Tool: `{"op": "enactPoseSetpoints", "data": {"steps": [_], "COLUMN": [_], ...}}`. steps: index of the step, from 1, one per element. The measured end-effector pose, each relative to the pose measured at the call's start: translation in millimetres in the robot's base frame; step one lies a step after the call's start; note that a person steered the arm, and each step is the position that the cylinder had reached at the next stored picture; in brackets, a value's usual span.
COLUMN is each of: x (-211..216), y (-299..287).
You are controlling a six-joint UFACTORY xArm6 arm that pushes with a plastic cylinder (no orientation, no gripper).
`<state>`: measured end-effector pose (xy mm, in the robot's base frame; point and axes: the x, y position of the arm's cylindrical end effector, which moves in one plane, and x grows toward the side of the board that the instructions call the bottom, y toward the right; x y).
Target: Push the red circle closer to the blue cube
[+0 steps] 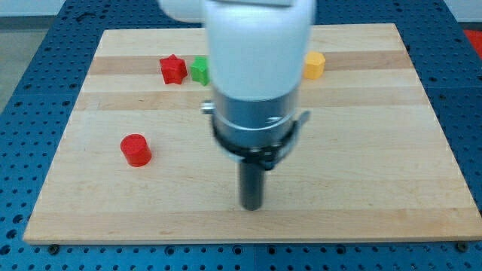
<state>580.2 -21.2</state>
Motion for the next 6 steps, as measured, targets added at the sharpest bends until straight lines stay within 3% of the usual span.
{"op": "enactPoseSetpoints", "data": {"steps": [2, 4, 6], "x": [3, -27, -53], "y": [-142, -237, -210]}}
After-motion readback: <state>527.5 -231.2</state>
